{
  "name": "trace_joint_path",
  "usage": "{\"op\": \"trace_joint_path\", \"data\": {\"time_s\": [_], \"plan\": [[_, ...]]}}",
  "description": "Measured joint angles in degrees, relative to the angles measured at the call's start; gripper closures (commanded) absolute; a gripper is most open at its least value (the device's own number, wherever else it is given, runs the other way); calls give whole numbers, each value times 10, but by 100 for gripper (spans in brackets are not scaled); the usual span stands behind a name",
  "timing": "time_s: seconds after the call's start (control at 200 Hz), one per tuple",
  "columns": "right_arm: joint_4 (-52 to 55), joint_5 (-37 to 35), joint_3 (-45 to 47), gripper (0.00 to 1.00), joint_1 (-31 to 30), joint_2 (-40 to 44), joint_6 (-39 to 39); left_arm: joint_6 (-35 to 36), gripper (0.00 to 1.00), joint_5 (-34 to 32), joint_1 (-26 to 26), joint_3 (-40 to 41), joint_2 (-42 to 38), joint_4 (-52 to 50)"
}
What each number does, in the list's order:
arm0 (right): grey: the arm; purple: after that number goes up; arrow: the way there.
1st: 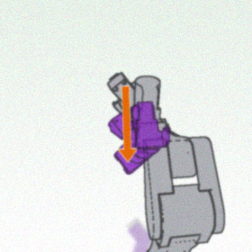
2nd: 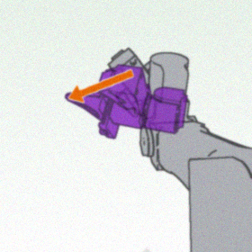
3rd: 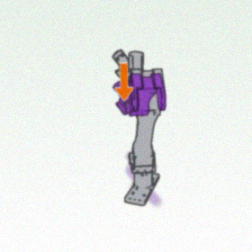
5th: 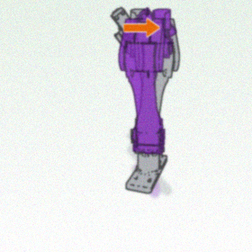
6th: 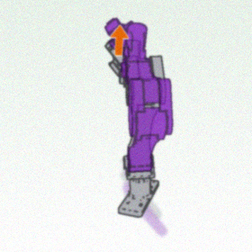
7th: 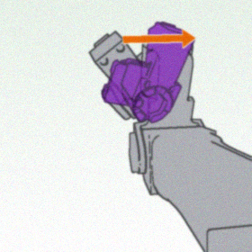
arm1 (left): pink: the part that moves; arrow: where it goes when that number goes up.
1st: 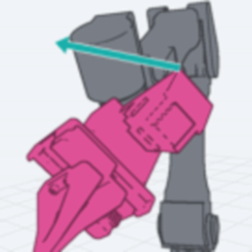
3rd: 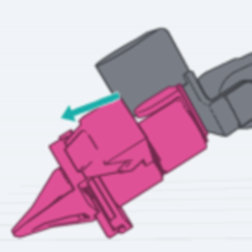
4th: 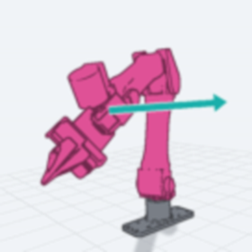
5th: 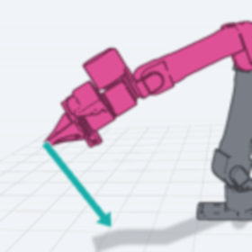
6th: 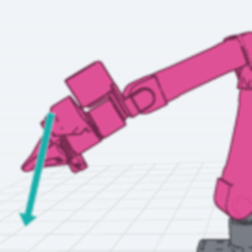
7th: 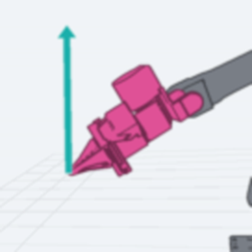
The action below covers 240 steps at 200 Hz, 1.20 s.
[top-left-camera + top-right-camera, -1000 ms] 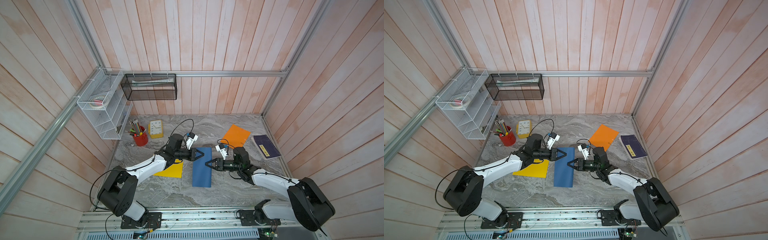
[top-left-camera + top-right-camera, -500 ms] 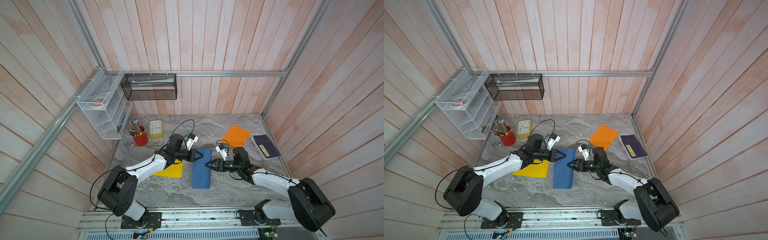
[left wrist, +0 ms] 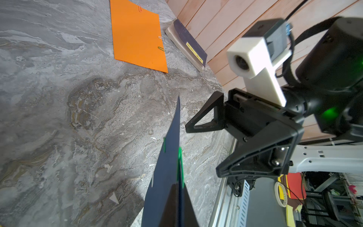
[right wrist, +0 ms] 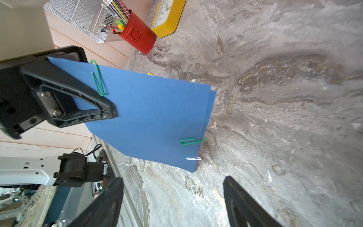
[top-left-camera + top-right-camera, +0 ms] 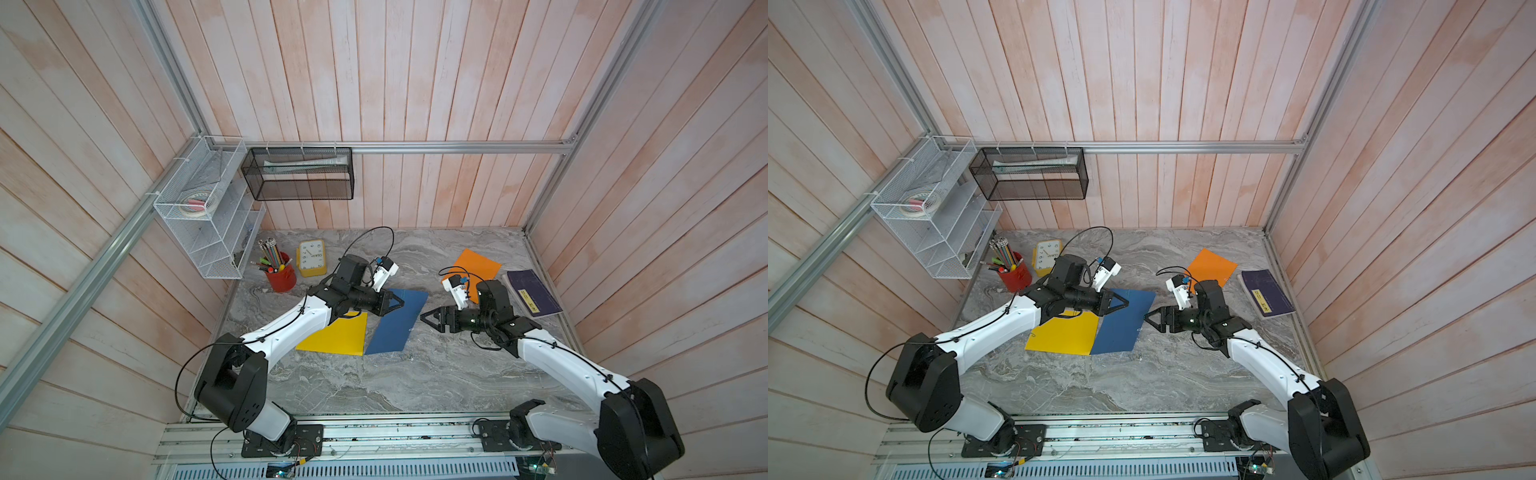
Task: Unclip the paperclips from the documents
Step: Pick up the document from the center of the board, then remove the paper clip from the document.
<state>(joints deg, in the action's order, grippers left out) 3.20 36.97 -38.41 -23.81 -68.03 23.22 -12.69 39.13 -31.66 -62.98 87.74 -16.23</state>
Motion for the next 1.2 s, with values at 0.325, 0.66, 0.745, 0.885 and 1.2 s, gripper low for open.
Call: {"op": "trace_joint_path", "data": {"time_s": [0.325,0.66,0.745,0.885,1.2], "plan": [[51,-55,-48,19,10,35,-93,64,100,-5,5,-22,0,-69],[67,-28,-126,20,13,-8,-183,122,100,27,9,-87,16,-117],[73,-15,-138,20,13,-23,-204,132,100,39,9,-100,24,-126],[72,7,-144,22,14,-38,-233,143,100,50,9,-102,33,-143],[41,69,-144,27,15,-70,-251,156,100,62,7,-103,36,-167]]}}
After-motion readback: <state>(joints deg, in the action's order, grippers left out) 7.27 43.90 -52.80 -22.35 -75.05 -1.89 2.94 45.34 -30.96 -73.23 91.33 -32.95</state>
